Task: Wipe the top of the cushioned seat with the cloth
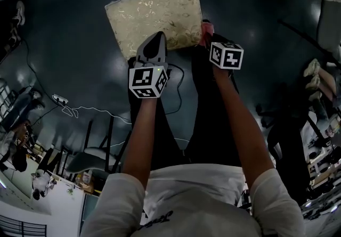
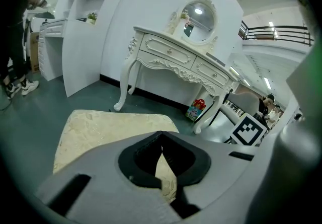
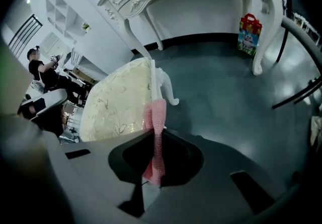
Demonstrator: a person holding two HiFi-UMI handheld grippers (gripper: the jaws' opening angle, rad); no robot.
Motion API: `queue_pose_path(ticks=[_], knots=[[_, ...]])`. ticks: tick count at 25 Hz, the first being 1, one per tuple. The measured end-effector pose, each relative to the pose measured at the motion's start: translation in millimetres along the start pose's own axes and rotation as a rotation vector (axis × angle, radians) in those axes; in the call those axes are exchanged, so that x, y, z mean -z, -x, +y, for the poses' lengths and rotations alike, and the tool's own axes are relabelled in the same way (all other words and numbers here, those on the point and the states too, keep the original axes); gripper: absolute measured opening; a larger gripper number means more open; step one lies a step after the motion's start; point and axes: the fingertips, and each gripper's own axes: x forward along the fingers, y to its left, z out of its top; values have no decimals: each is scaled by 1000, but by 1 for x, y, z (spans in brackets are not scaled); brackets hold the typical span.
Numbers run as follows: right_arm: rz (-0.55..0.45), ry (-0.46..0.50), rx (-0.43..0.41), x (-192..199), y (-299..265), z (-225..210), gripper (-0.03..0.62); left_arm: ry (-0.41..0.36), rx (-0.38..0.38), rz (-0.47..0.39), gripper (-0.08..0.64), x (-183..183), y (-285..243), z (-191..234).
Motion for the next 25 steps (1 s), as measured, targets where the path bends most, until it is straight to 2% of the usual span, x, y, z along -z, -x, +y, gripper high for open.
queue_pose_path(ticks=[3,7,12,17,20,25], knots=[[-36,36,-20,-5,13,22,26,14,-18,-12,14,-2,11,12],[-48,64,-163,0,20,91,26,31,-32,-25,14,-9,31,29],[54,145,-375,31,-14,203,26,37,-88,-45,14,-21,72,88],[191,254,-513,59,-53,296,26,53,-167,-57,14,-28,113,153],[267,333,-500,77,-77,329,26,59,-191,-55,14,-25,127,182],[351,460,-405,101,-98,324,26,83,-211,-50,14,-14,136,193]])
